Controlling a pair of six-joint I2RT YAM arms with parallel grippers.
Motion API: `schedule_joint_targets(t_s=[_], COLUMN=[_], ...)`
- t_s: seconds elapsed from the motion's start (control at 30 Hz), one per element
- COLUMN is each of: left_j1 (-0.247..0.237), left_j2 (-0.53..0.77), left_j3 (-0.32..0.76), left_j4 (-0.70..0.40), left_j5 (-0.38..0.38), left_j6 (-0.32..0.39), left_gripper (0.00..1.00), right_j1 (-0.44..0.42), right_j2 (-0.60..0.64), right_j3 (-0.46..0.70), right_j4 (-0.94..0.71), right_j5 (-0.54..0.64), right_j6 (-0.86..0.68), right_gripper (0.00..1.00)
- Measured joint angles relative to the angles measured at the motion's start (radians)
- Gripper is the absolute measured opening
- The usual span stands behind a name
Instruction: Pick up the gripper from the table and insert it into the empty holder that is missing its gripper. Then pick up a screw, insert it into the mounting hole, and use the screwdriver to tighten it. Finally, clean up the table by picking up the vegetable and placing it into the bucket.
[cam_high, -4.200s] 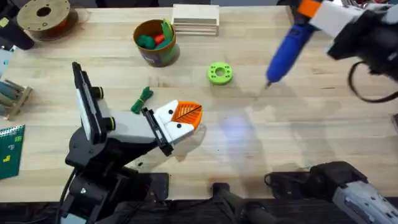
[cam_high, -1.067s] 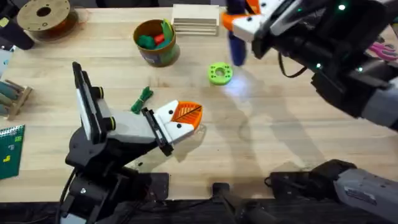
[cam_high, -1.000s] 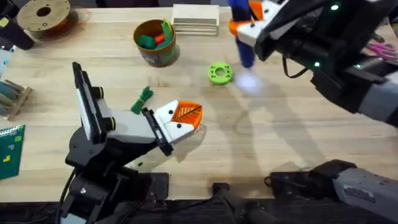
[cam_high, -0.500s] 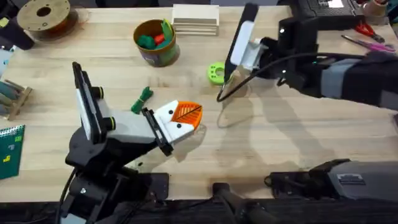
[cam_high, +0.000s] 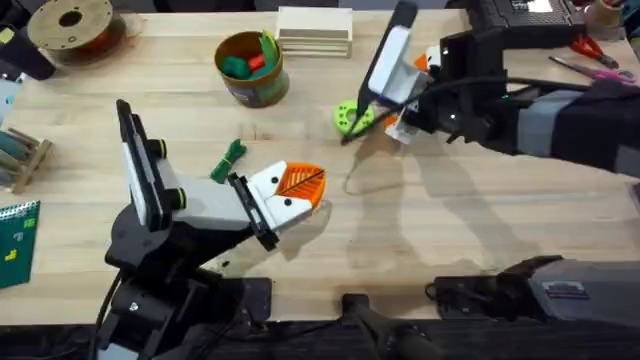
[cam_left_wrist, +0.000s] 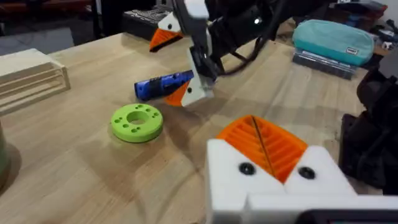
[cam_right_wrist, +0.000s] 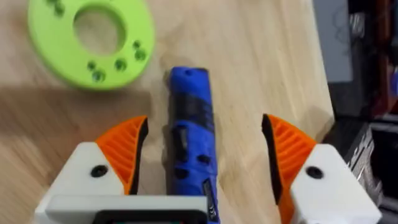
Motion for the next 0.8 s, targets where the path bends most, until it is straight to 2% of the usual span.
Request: schedule_joint_targets(t_s=[0.03, 0.07, 0.2, 0.23, 0.43, 0.47, 0.5, 0.53, 0.63, 0.8], left_j1=[0.000, 0.000, 0.000, 0.000, 0.000, 0.000, 0.000, 0.000, 0.000, 0.000], left_j2=[0.000, 0.000, 0.000, 0.000, 0.000, 0.000, -0.001, -0.002, 0.002, 0.109], left_j3=[0.000, 0.000, 0.000, 0.000, -0.001, -0.002, 0.001, 0.007, 0.076, 0.342], left_j4=[0.000, 0.000, 0.000, 0.000, 0.012, 0.025, 0.125, 0.118, -0.068, -0.402], left_j5=[0.000, 0.000, 0.000, 0.000, -0.006, -0.009, -0.029, -0.038, -0.124, -0.365], left_j6=[0.004, 0.004, 0.003, -0.001, -0.001, 0.000, 0.000, 0.000, 0.001, 0.020], left_gripper=[0.123, 0.226, 0.881, 0.954, 0.987, 0.987, 0.986, 0.987, 0.987, 0.987], right_j1=[0.012, 0.015, 0.032, 0.038, 0.085, 0.092, 0.116, 0.122, 0.145, 0.175], right_j2=[-0.052, -0.071, -0.165, -0.190, -0.296, -0.303, -0.310, -0.310, -0.310, -0.310], right_j3=[0.000, 0.000, 0.000, 0.000, 0.000, 0.000, 0.000, 0.000, 0.000, 0.000], right_j4=[-0.005, -0.007, -0.016, -0.018, -0.018, -0.018, -0.024, -0.026, -0.032, -0.035], right_j5=[0.004, 0.005, -0.002, -0.013, -0.117, -0.127, -0.150, -0.154, -0.161, -0.170], right_j6=[0.141, 0.184, 0.365, 0.400, 0.506, 0.515, 0.552, 0.561, 0.584, 0.602], right_gripper=[0.983, 0.983, 0.984, 0.984, 0.984, 0.984, 0.985, 0.984, 0.984, 0.984])
